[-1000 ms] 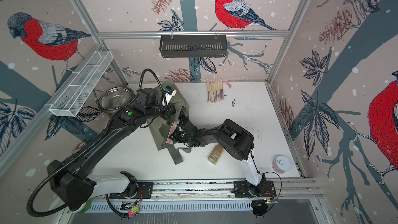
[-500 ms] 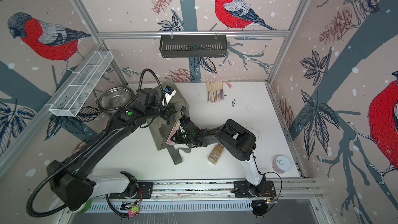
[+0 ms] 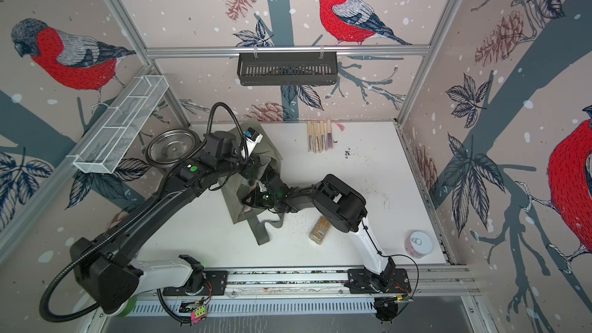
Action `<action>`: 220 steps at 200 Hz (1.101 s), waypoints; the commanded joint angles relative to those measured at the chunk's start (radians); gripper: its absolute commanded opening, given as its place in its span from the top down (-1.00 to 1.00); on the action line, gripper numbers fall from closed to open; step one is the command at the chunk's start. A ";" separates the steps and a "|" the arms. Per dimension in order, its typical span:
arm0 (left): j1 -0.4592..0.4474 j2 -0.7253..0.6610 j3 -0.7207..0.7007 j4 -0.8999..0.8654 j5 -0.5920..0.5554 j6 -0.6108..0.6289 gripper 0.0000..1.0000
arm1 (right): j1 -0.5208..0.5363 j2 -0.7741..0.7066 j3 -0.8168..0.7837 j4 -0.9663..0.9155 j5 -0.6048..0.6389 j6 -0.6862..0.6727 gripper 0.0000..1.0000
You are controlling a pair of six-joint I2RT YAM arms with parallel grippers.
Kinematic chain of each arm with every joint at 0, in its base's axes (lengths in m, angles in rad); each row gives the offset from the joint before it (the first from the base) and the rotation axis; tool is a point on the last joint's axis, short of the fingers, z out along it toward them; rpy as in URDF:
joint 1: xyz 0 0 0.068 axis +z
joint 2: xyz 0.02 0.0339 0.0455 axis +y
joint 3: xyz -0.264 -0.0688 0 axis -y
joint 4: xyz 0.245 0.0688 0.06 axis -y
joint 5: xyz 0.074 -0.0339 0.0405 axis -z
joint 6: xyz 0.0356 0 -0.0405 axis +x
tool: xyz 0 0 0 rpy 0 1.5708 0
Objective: Take out the folding fans from the tote bags
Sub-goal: Adjust the folding fan in the canvas bag, then pick up the folding fan from the canvas bag.
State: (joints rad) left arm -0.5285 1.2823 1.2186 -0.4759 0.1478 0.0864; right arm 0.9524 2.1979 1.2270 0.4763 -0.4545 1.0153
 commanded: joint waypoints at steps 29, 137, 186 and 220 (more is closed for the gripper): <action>-0.008 0.002 0.005 0.047 0.004 0.016 1.00 | 0.003 0.069 0.051 -0.114 0.014 -0.004 0.50; -0.008 0.000 0.005 0.048 -0.001 0.016 1.00 | -0.002 -0.087 -0.018 -0.008 -0.034 0.044 0.71; -0.013 0.000 0.004 0.048 -0.008 0.018 1.00 | 0.006 -0.202 -0.166 0.007 -0.059 0.041 0.72; -0.011 -0.002 0.002 0.048 -0.014 0.018 1.00 | 0.037 -0.335 -0.333 -0.004 -0.065 0.003 0.73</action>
State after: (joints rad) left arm -0.5392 1.2846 1.2186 -0.4759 0.1375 0.0864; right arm 0.9714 1.9404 0.9771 0.4530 -0.5026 1.0508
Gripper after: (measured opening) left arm 0.058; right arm 0.139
